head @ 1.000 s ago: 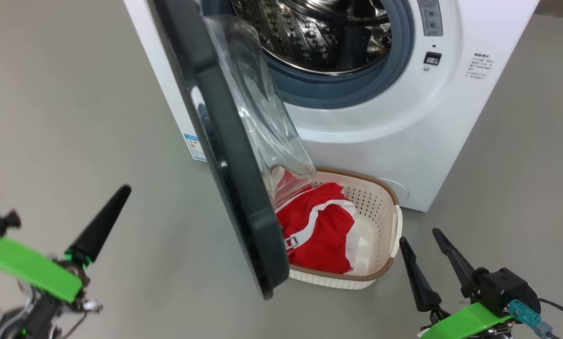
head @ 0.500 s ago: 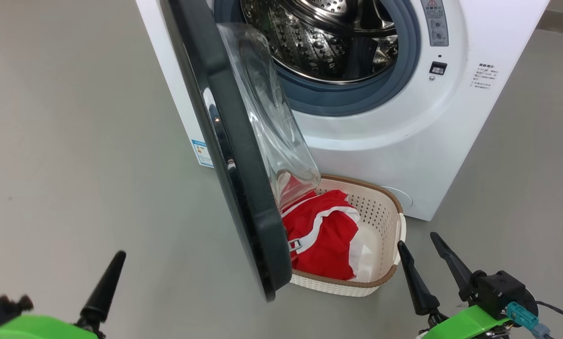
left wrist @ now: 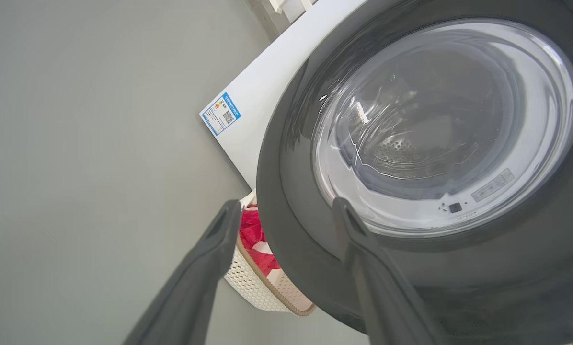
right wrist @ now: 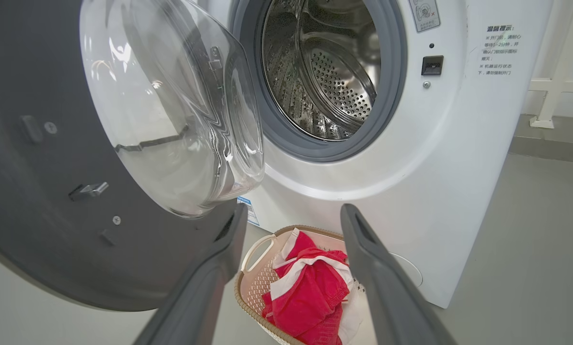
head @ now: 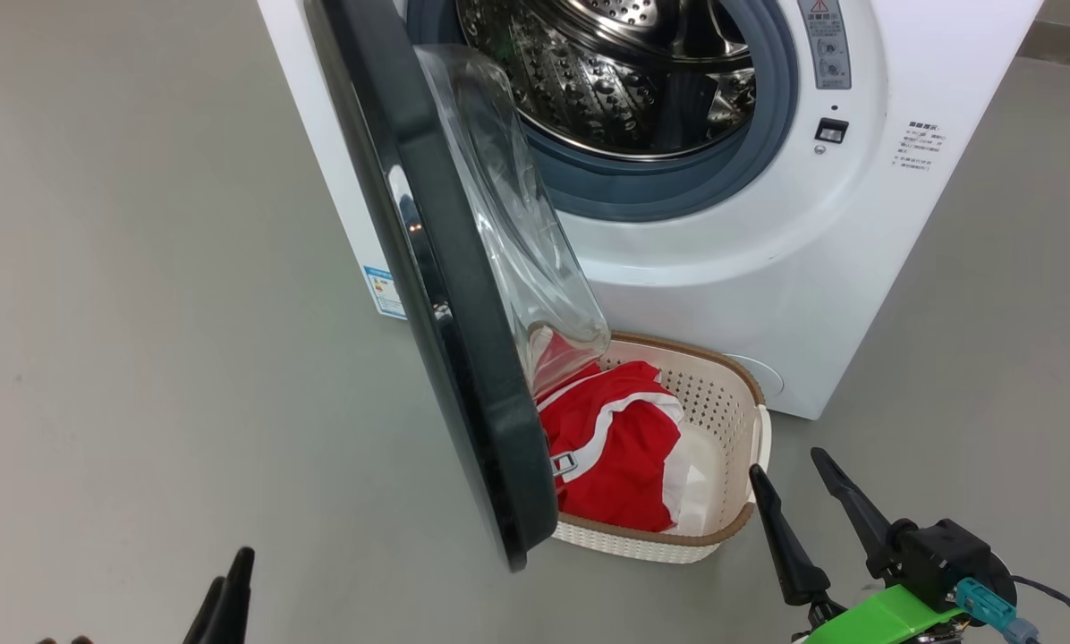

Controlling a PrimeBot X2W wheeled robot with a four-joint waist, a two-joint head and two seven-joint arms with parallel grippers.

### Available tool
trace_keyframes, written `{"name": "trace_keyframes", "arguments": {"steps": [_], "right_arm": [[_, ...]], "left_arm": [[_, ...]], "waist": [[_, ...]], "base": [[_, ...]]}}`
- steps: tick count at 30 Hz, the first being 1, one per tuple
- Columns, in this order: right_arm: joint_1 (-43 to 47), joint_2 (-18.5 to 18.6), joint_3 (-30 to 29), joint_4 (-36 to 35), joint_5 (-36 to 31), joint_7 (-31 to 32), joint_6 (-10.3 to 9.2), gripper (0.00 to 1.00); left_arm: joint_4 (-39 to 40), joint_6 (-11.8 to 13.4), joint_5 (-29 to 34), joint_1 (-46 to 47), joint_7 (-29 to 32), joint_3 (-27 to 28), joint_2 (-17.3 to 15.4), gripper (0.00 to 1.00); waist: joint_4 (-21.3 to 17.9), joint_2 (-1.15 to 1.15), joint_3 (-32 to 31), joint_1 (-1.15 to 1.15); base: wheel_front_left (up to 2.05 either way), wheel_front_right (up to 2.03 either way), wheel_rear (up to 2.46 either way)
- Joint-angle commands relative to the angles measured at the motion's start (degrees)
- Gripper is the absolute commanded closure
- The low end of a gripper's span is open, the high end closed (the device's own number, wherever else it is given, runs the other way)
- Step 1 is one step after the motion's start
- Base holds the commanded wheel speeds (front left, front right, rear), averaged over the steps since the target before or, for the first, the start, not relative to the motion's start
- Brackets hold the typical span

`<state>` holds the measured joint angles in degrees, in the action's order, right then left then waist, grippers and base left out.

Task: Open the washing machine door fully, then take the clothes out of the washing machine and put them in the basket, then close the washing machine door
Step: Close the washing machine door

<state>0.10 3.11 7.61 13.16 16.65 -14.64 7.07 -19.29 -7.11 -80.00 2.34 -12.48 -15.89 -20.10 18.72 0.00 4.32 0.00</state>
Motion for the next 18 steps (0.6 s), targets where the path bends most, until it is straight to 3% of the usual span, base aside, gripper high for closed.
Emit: {"name": "trace_keyframes", "arguments": {"steps": [1,7,18], "right_arm": [[-0.66,-0.01,1.02,-1.13,0.12,-0.36,0.42,0.0],[-0.79,-0.04,0.82,-1.15,0.14,-0.36,0.42,0.0],[-1.1,-0.08,0.12,-1.27,-0.1,-0.36,0.42,0.0]], "left_arm": [[0.13,-0.37,1.6,1.03,-1.27,1.29,-1.86,0.0],[-3.63,-0.37,9.12,1.44,-2.45,0.66,-1.6,0.0],[-0.58,-0.37,40.31,-0.33,-2.51,17.29,8.42,0.0]], "waist": [[-0.03,0.0,0.04,0.0],[-0.11,0.0,0.22,0.0],[0.08,0.0,0.79,0.0]], "base": [[0.0,0.0,0.0],[0.0,0.0,0.0],[0.0,0.0,0.0]]}}
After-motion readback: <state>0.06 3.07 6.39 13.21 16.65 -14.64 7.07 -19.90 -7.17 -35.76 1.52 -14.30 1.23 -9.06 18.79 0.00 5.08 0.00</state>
